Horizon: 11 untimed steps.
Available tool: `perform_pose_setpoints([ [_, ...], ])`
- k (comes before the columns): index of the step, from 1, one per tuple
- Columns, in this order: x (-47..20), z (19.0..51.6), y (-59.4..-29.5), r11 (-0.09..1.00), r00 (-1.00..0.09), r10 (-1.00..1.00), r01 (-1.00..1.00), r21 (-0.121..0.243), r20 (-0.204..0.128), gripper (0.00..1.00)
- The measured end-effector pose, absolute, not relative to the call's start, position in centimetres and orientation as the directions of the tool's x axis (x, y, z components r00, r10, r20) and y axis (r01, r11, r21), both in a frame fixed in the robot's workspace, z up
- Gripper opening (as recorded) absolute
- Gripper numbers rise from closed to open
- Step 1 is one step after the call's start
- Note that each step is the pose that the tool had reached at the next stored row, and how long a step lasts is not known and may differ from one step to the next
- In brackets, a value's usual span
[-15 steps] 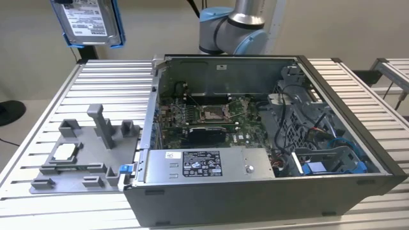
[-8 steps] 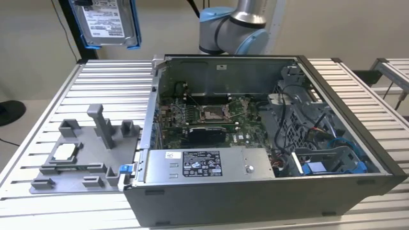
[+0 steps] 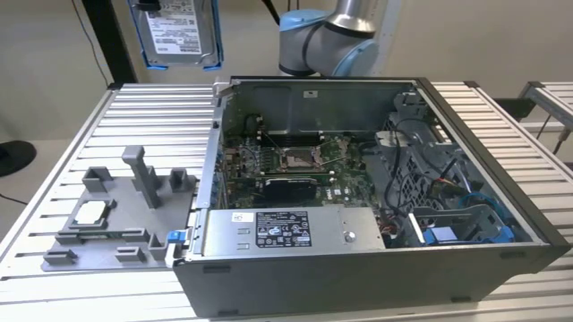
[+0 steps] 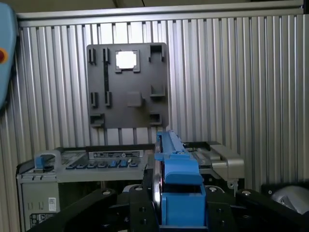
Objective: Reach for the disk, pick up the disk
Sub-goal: 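Pick up the disk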
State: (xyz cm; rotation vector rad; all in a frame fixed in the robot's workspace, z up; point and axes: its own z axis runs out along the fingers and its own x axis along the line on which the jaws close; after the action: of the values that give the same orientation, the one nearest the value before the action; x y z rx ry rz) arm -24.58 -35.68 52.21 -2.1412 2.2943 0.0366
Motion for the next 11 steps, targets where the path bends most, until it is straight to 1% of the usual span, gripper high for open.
perform_pose_setpoints([
  [11, -19.6, 51.9, -35.7, 0.068, -0.068, -0.997, -0.998, 0.015, -0.018, 0.00],
])
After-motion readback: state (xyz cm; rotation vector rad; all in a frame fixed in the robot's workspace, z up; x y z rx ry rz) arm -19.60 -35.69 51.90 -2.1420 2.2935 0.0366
